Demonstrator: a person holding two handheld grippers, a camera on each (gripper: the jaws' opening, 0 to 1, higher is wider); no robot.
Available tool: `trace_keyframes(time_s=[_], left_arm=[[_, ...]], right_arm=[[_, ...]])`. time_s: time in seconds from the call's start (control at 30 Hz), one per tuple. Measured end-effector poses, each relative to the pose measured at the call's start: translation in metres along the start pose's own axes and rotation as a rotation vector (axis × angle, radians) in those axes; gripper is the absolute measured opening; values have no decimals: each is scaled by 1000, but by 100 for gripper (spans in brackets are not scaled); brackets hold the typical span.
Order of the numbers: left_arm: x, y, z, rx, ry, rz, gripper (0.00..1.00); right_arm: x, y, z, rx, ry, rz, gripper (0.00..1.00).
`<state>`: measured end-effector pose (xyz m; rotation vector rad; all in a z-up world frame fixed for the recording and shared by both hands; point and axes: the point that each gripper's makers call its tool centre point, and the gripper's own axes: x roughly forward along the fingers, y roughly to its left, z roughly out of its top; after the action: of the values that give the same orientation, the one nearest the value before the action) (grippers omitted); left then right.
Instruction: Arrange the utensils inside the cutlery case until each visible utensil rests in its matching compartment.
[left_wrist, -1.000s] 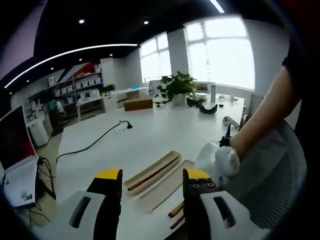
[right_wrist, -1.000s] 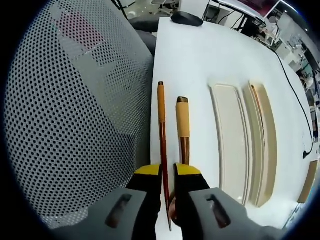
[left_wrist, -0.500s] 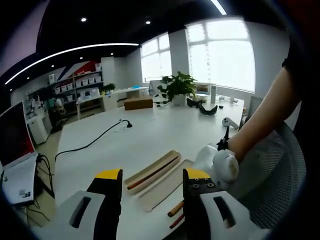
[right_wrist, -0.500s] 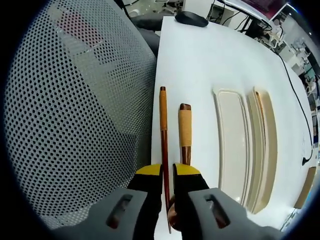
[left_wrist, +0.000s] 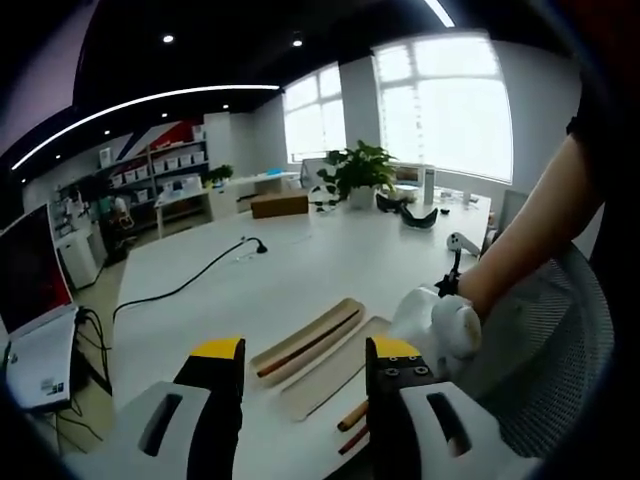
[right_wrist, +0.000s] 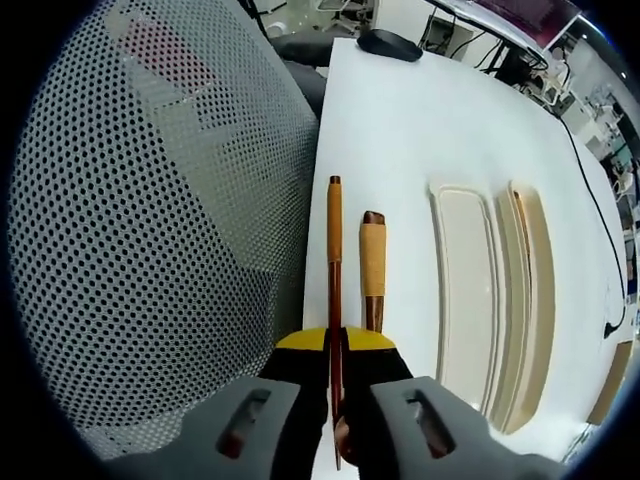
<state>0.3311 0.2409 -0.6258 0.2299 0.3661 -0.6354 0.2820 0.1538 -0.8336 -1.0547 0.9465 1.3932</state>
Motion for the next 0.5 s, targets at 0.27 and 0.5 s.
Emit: trace_keyframes(time_s=[0.27, 0.5], left_arm=[[1, -2, -2, 12, 17, -4, 49], [1, -2, -2, 12, 15, 3, 49]], right_arm=[[0, 1, -1, 11, -15, 6, 0], [-1, 1, 0, 3, -26, -11, 0]])
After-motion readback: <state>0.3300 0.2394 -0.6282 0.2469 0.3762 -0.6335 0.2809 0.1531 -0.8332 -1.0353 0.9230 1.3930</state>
